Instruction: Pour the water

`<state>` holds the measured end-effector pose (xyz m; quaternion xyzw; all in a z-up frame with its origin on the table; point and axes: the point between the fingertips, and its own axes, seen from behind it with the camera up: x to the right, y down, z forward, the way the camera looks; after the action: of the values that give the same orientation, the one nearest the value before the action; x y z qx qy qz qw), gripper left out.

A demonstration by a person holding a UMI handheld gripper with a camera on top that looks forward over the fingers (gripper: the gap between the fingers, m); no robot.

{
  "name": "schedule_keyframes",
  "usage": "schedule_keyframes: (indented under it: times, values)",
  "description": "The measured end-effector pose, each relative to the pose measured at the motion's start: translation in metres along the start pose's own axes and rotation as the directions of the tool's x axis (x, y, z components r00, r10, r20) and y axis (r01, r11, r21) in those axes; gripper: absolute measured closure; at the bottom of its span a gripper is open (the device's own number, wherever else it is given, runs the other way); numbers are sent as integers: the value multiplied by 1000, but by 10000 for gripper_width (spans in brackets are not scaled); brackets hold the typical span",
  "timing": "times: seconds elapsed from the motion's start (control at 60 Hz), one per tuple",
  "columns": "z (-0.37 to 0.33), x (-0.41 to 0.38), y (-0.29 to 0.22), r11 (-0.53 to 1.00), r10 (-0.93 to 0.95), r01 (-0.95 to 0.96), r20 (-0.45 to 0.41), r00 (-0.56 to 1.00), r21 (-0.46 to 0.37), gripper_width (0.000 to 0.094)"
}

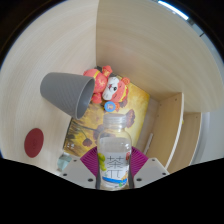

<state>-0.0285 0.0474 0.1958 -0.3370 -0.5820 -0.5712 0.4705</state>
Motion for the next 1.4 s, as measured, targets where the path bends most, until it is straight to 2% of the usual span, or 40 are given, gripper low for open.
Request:
schedule_keyframes:
  times: [0.233, 0.45, 0.617, 0.683, 0.767, 0.867, 0.933, 1.017, 1.083, 1.1, 1.117, 1.2, 1.283, 1.3, 1.4]
  values:
    - [11, 2, -32, 913, -393, 399, -85, 916, 83, 556]
    - [14, -4, -37, 880, -459, 466, -87, 884, 98, 558]
    - [15, -2, -28, 954, -289, 293, -58, 956, 66, 557]
    - [17, 6, -16, 994, -109, 110, -34, 993, 19, 557]
    - [18, 16, 5, 977, 211, -210, 2, 978, -42, 557]
    - [14, 28, 26, 808, 581, -578, -16, 814, -113, 556]
    - [10, 35, 41, 609, 783, -782, -51, 619, -131, 555]
    - [4, 38, 53, 327, 937, -938, -86, 338, -118, 555]
    - [-1, 31, 69, 106, 985, -988, -122, 120, -114, 553]
    - [-5, 26, 61, 58, 984, -991, -160, 78, -123, 554]
    - [-2, 19, 70, 26, 989, -993, -139, 42, -117, 554]
    - [-3, -13, 73, -160, 980, -975, -145, -138, -153, 554]
    - [-5, -48, 69, -285, 955, -938, -146, -259, -197, 554]
    - [-10, -52, 58, -303, 946, -930, -179, -269, -206, 555]
    - [-9, -84, 56, -322, 944, -920, -144, -295, -225, 556]
